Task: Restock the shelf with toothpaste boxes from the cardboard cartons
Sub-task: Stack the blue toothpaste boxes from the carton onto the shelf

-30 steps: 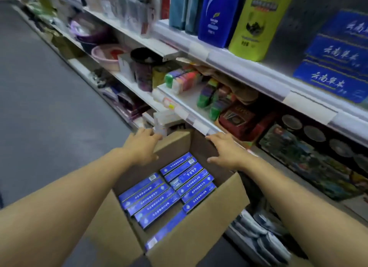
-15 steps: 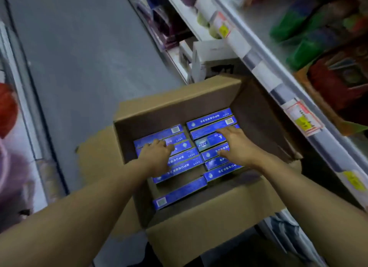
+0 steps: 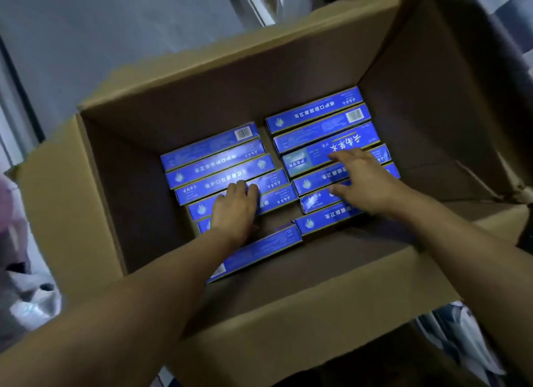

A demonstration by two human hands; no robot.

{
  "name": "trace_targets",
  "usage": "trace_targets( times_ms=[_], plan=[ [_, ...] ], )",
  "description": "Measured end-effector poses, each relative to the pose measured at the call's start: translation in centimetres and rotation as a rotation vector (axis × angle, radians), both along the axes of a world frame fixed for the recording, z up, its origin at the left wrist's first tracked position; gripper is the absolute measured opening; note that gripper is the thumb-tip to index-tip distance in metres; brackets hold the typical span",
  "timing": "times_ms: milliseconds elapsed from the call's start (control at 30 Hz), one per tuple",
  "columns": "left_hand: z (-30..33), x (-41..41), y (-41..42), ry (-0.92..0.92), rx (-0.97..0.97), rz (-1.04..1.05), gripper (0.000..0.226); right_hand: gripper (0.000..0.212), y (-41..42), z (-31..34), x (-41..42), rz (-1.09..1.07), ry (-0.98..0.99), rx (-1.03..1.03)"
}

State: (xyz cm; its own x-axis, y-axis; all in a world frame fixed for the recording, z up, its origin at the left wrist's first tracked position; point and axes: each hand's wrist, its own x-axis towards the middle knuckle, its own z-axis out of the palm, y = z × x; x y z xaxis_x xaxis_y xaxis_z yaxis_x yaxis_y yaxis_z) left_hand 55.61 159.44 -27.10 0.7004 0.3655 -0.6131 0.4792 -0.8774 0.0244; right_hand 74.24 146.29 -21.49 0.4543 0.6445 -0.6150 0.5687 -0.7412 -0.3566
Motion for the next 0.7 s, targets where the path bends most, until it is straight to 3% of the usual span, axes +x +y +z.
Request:
trace_targets(
  times_ms=[133, 400, 600, 700],
  plan=[
    [-0.6, -0.4, -1.0, -0.038, 0.051, -0.019, 0.036, 0.066, -0.4, -0.7, -0.1, -0.013, 0.007, -0.006],
    [-1.0, -0.2, -0.3, -0.073, 0.031, 0.012, 0.037, 0.064, 0.0, -0.7, -0.5, -0.033, 0.021, 0.001],
    [1.5, -0.9, 2.0, -0.071, -0.172, 0.259, 0.043, 0.061, 0.4, 1.1, -1.6, -0.078, 0.036, 0.016],
    [2.3, -1.2, 3.8, -0.178, -0.376, 0.538, 0.036, 0.057, 0.9, 2.3, -2.2, -0.111, 0.045, 0.037]
  ],
)
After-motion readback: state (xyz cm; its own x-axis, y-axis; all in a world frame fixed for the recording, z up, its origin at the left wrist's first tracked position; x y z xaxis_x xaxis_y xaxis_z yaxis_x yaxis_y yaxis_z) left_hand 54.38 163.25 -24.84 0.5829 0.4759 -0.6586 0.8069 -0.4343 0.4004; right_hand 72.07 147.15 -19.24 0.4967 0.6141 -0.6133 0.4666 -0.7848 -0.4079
